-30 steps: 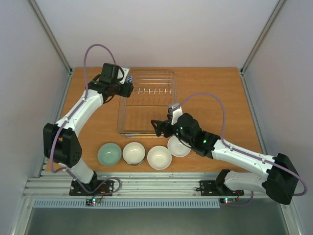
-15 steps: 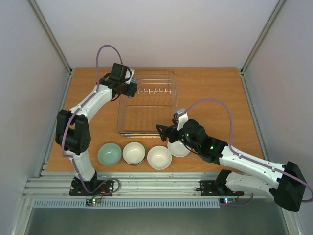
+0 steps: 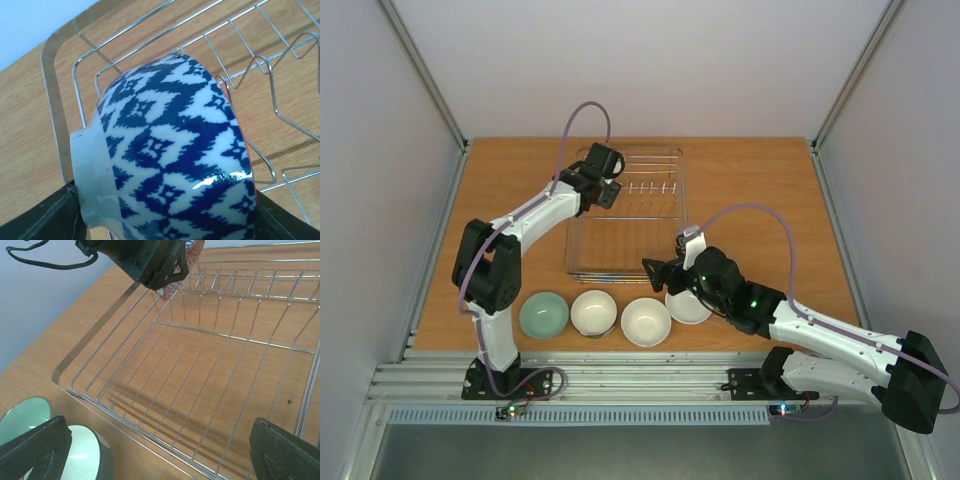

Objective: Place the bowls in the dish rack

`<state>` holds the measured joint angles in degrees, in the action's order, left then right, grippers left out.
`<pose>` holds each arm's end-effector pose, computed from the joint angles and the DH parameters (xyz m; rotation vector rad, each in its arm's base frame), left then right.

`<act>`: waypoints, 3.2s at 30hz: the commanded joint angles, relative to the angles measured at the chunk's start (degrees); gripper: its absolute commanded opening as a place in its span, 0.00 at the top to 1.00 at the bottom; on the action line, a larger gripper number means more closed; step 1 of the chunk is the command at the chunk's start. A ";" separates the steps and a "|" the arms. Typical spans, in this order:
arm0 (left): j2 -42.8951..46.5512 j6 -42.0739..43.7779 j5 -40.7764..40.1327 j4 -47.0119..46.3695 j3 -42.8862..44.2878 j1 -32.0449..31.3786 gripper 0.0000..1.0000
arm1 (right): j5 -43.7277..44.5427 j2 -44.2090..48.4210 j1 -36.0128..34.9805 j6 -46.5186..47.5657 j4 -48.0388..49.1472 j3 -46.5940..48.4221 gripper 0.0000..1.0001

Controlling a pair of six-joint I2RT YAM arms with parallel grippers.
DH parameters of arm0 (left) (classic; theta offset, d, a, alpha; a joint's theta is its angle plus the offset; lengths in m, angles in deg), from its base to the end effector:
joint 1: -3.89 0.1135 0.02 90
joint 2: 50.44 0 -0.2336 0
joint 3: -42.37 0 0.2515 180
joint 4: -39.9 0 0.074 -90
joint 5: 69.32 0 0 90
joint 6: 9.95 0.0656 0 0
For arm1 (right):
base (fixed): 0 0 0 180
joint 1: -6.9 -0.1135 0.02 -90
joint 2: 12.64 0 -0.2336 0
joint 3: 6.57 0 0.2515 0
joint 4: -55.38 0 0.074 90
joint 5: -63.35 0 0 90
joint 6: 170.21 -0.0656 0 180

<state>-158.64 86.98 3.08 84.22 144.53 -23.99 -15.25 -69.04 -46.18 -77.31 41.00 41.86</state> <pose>0.3895 -0.1836 0.2038 0.5905 2.3317 0.2082 0.1712 0.2062 0.2206 -0.8073 1.7994 0.3813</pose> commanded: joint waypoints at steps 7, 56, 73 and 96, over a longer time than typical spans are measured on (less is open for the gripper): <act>-4.61 0.76 -2.44 -2.20 0.97 -2.62 0.84 | 2.02 1.77 -0.62 -0.40 -1.10 -1.28 0.04; 8.40 -4.35 21.01 0.61 -2.43 -1.43 0.01 | 17.16 10.22 -8.71 -41.48 -50.01 -4.03 0.21; 8.97 -4.21 21.56 -0.30 -4.33 -1.42 0.01 | 13.03 -1.79 -5.37 -40.89 -35.61 -9.25 0.56; 8.63 -3.50 23.34 0.01 -4.30 -1.42 0.01 | 24.84 12.45 -5.52 -49.37 -59.36 -5.87 0.99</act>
<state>-149.81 83.25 24.15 85.19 140.40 -25.65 1.65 -62.14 -51.65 -121.66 -6.19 33.01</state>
